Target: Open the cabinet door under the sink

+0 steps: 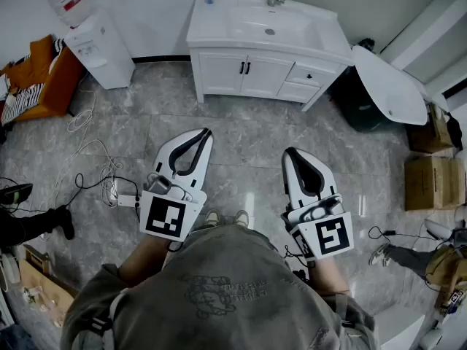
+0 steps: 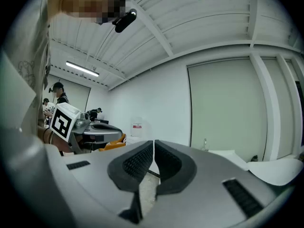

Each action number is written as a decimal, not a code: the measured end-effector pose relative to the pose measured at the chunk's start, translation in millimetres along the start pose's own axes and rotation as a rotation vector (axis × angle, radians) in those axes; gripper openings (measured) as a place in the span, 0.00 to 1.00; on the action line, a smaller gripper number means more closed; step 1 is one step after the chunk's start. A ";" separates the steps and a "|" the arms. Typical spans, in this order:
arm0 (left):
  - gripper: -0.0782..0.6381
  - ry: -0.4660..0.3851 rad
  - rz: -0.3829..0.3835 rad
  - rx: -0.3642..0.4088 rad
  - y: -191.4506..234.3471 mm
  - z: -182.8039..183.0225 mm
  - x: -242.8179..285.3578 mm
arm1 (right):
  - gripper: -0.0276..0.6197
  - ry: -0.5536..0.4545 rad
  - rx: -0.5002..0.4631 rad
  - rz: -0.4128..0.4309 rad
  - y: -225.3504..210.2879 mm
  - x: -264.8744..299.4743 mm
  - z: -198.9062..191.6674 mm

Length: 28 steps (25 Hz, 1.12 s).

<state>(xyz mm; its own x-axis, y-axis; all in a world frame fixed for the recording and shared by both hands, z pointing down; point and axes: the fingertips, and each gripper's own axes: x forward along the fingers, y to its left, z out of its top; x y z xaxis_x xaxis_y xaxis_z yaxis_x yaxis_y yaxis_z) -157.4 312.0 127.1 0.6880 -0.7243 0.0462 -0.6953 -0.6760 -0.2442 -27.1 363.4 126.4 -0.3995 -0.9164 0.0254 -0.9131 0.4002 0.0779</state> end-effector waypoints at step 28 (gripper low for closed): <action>0.14 0.046 0.039 0.022 -64.9 11.8 40.6 | 0.09 -0.036 0.047 0.047 -65.2 -39.7 -17.1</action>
<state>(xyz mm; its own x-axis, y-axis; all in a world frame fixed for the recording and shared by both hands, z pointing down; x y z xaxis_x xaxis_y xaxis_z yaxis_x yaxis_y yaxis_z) -81.9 328.0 133.4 0.6502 -0.7555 0.0804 -0.7161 -0.6448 -0.2674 49.7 373.5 137.4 -0.4441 -0.8959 -0.0078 -0.8957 0.4437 0.0301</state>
